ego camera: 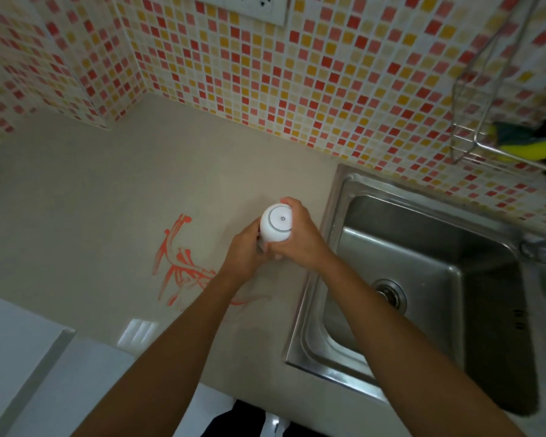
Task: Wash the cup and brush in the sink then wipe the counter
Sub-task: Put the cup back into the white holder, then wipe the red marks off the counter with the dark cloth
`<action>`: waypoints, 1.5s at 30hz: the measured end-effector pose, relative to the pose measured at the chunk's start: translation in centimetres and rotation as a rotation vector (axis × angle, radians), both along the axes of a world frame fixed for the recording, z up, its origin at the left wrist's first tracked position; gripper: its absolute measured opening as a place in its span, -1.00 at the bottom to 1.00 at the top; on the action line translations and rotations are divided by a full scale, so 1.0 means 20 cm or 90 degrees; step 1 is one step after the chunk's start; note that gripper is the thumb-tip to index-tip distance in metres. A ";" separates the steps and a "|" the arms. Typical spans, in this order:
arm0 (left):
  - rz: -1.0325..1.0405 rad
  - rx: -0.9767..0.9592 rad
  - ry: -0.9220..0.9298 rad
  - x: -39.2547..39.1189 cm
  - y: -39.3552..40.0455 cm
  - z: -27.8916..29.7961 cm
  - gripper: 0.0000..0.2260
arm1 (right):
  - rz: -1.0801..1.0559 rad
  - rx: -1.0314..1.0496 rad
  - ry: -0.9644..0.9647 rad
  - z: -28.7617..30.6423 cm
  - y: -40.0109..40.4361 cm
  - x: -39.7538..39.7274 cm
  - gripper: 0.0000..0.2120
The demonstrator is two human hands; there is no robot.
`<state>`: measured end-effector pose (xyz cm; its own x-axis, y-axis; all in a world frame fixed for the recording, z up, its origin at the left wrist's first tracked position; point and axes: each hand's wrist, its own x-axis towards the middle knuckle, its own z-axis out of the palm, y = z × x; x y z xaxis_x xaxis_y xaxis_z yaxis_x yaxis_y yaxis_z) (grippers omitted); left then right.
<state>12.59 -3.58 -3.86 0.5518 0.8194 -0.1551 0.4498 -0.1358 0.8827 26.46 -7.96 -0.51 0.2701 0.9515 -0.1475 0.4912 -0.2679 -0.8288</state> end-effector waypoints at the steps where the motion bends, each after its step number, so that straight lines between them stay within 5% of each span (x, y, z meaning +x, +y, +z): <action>1: -0.023 0.006 0.015 -0.01 0.00 0.00 -0.35 | 0.009 -0.031 -0.008 0.02 0.00 0.00 0.13; 6: -0.077 0.078 0.143 -0.08 0.00 0.11 -0.19 | -0.019 -0.005 -0.154 0.16 -0.07 0.01 -0.07; 11: -0.031 0.266 0.102 -0.01 0.03 0.35 -0.30 | -0.127 0.120 -0.233 0.38 -0.25 0.20 -0.41; 16: -0.126 0.461 0.026 0.38 -0.07 0.68 -0.46 | -0.297 0.308 -0.326 0.70 -0.47 0.52 -0.65; 22: -0.242 0.552 -0.009 0.92 -0.28 0.98 -0.48 | -0.437 0.336 -0.423 0.97 -0.68 0.95 -0.69; 26: -0.275 0.616 0.032 1.19 -0.36 1.08 -0.47 | -0.469 0.219 -0.426 1.03 -0.72 1.22 -0.59; 31: -0.270 0.683 0.185 1.42 -0.36 1.06 -0.39 | -0.430 -0.125 -0.375 1.02 -0.70 1.47 -0.26; 35: -0.215 0.747 0.271 1.47 -0.34 1.01 -0.31 | -0.427 -0.221 -0.325 0.95 -0.61 1.61 -0.08; 41: -0.190 0.751 0.269 1.49 -0.34 0.98 -0.27 | -0.447 -0.229 -0.405 0.97 -0.60 1.58 -0.84; 45: -0.190 0.751 0.266 1.49 -0.34 0.98 -0.31 | -0.500 -0.240 -0.451 0.99 -0.62 1.60 -0.86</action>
